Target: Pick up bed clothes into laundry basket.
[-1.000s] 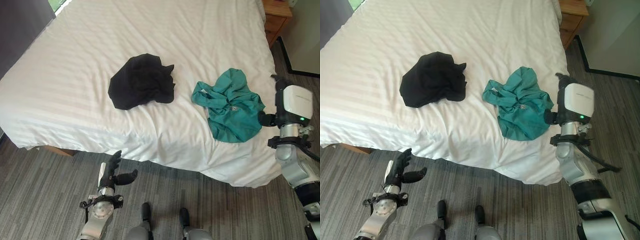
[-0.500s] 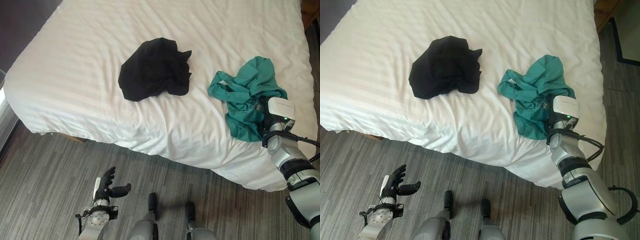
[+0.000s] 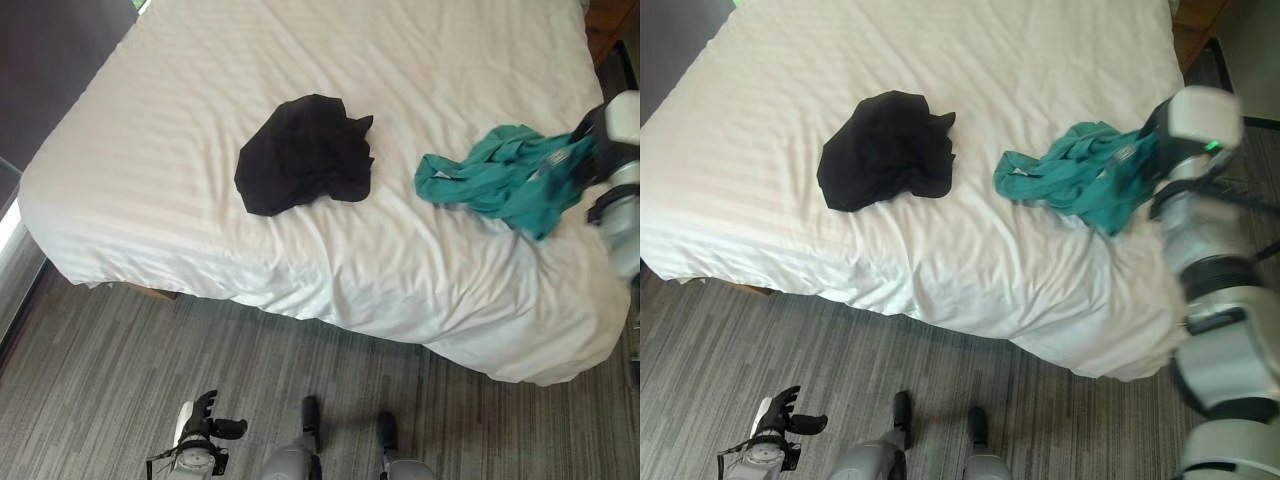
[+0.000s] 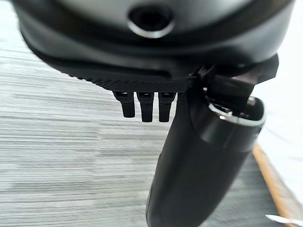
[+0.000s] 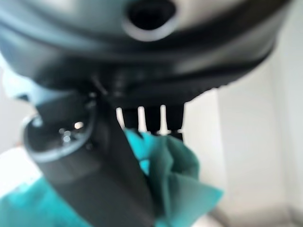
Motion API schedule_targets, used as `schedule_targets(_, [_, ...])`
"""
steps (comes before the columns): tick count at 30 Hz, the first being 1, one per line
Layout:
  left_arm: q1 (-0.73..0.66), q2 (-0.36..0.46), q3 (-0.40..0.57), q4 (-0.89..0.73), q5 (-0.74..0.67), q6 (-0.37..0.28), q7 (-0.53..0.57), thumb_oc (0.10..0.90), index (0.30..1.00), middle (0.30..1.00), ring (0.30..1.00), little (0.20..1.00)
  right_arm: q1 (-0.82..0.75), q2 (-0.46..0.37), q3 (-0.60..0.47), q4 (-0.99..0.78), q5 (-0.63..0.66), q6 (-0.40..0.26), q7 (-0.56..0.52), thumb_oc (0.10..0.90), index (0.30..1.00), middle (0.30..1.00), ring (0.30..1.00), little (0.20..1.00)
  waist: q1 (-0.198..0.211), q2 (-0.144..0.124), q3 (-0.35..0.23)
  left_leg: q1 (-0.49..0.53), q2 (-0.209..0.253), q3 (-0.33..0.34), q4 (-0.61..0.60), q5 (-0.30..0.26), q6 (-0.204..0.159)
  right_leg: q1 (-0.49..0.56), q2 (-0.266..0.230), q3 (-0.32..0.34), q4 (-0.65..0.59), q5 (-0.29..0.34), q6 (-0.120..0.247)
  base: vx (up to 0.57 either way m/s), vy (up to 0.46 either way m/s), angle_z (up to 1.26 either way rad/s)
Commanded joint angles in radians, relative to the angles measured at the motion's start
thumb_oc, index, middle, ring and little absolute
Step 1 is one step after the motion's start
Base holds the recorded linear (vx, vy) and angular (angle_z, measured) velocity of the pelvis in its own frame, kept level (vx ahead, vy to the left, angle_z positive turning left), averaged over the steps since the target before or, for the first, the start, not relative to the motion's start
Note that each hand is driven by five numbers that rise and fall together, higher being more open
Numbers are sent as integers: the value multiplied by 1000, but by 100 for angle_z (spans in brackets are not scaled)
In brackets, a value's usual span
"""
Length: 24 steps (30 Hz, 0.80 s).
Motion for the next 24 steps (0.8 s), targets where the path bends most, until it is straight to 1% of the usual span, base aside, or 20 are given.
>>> schedule_targets(1, [37,68,-1,53,44,27,17,800,900,900,900,900,-159,-139,-6,-79,30,10,-105,400,300,300,300,300,-22,-121,-136,42,62,49,1,-101,-113,13,-77,15,4,-27,83,35,-37,6])
schedule_targets(2, [51,71,24,88,58,45,3,800,900,900,900,900,-107,-222,-65,-149,34,15,-115,400,300,300,300,300,-35,-123,-150,49,68,51,1,-104,-116,21,-78,13,4,-30,85,20,-49,7])
schedule_targets(5, [85,59,86,137,68,74,-11,800,900,900,900,900,11,-351,-185,-231,54,24,-136,400,300,300,300,300,-64,-101,-165,56,76,54,1,-102,-119,30,-77,11,4,-31,82,20,-58,-3])
schedule_targets(6, [103,58,122,151,61,81,-10,800,900,900,900,900,136,-389,-301,-252,60,29,-146,400,300,300,300,300,-78,-89,-170,59,79,54,1,-101,-119,31,-74,11,5,-32,82,9,-50,3])
schedule_targets(7, [104,64,120,150,62,81,-10,800,900,900,900,900,181,-388,-345,-260,58,30,-147,400,300,300,300,300,-77,-94,-170,59,80,53,1,-101,-120,31,-73,10,5,-32,81,15,-68,1])
schedule_targets(8, [121,72,186,158,55,86,-8,800,900,900,900,900,409,-406,-567,-268,82,33,-166,400,300,300,300,300,-113,-71,-178,62,87,56,1,-101,-122,30,-69,14,6,-35,81,8,-42,-1])
schedule_targets(9, [120,80,182,157,55,86,-8,800,900,900,900,900,467,-401,-625,-277,79,34,-166,400,300,300,300,300,-109,-79,-178,62,86,56,1,-101,-122,30,-69,14,6,-35,81,7,-84,-5])
schedule_targets(10, [117,119,209,170,81,88,-13,800,900,900,900,900,720,-361,-848,-220,105,33,-181,400,300,300,300,300,-148,-67,-182,66,94,65,1,-98,-125,26,-63,22,6,-35,82,5,-91,-14])
schedule_targets(11, [93,174,215,161,85,86,-11,800,900,900,900,900,935,-303,-1022,-197,118,27,-178,400,300,300,300,300,-159,-70,-177,74,97,71,1,-103,-127,29,-60,30,9,-41,85,-19,-112,-23])
schedule_targets(12, [63,219,211,150,83,81,-5,800,900,900,900,900,1063,-262,-1126,-190,126,30,-176,400,300,300,300,300,-152,-69,-177,69,102,75,1,-94,-128,22,-56,35,8,-36,84,-17,-69,-19])
schedule_targets(13, [54,226,196,151,82,81,-6,800,900,900,900,900,1127,-252,-1190,-203,127,29,-174,400,300,300,300,300,-135,-74,-175,70,102,77,1,-95,-128,22,-56,36,8,-36,83,-42,-67,-24])
schedule_targets(14, [-5,308,188,118,78,73,3,800,900,900,900,900,1257,-172,-1239,-168,135,24,-152,400,300,300,300,300,-150,-56,-169,75,114,91,1,-90,-129,20,-46,50,11,-39,81,-22,-63,-24])
schedule_targets(15, [-42,347,185,98,65,72,14,800,900,900,900,900,1310,-109,-1243,-130,146,19,-143,400,300,300,300,300,-157,-46,-161,82,120,98,1,-87,-129,23,-41,57,13,-41,80,-25,-94,-30])
schedule_targets(17, [-92,422,186,31,43,63,59,800,900,900,900,900,1345,11,-1192,7,172,14,-144,400,300,300,300,300,-172,-26,-146,101,132,109,1,-76,-121,29,-26,74,17,-49,75,-8,-64,-25])
schedule_targets(18, [-123,480,189,-37,40,63,90,800,900,900,900,900,1342,66,-1158,100,193,21,-143,400,300,300,300,300,-175,-18,-132,112,136,115,1,-67,-114,32,-19,83,20,-55,71,-29,-52,-32])
schedule_targets(19, [-143,506,191,-110,35,63,114,800,900,900,900,900,1324,95,-1136,161,220,22,-144,400,300,300,300,300,-171,-19,-116,117,136,110,10,-56,-107,36,-15,88,25,-59,66,-92,-96,-32])
schedule_targets(20, [-177,546,197,-173,31,57,153,800,900,900,900,900,1312,153,-1088,239,241,17,-140,400,300,300,300,300,-165,-28,-91,95,136,93,62,-56,-103,36,-15,93,32,-58,58,-119,-126,-41])
schedule_targets(21, [-229,564,192,-192,21,49,188,800,900,900,900,900,1281,194,-1052,310,271,15,-144,400,300,300,300,300,-159,-41,-72,60,124,59,115,-64,-97,33,-19,95,38,-57,51,-33,-160,-32])
schedule_targets(22, [-335,623,181,-277,-8,34,257,800,900,900,900,900,1265,268,-991,402,292,24,-145,400,300,300,300,300,-142,-48,-53,18,75,-13,117,-80,-82,47,-19,103,32,-65,48,114,-94,-26])
schedule_targets(24, [-399,631,170,-392,-22,17,324,800,900,900,900,900,1256,342,-934,480,305,35,-149,400,300,300,300,300,-119,-41,-49,-16,29,-91,39,-63,-73,63,-7,143,31,-78,50,229,-1,-22])
